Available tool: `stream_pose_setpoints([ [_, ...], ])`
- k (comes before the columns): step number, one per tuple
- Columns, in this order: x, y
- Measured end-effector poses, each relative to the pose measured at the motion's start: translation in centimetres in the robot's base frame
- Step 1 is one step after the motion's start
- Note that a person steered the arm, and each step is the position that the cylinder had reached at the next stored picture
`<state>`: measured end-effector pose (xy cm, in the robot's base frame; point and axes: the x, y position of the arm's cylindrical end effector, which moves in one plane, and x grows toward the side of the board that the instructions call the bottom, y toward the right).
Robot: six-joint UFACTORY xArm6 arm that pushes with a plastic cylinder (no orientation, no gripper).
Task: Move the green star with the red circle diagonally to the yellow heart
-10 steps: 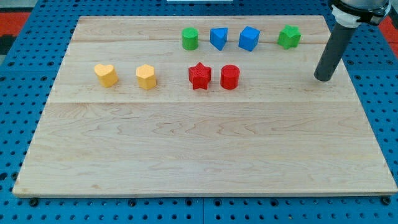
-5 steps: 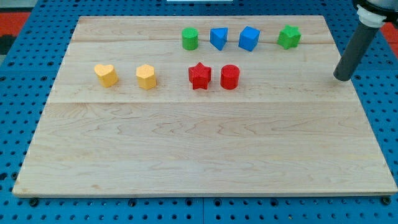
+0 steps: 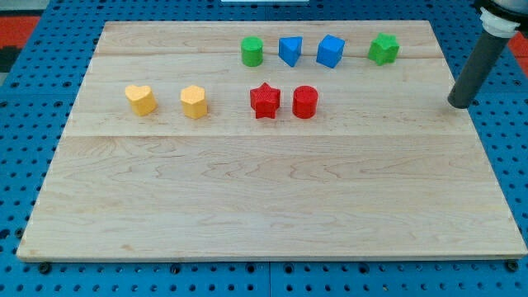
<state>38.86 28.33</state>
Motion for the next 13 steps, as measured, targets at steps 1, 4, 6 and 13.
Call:
stream_pose_setpoints([
  [1,0.0,0.0],
  [4,-0.2,-2.9],
  [6,-0.3,-3.2],
  [13,-17.7,-4.8],
])
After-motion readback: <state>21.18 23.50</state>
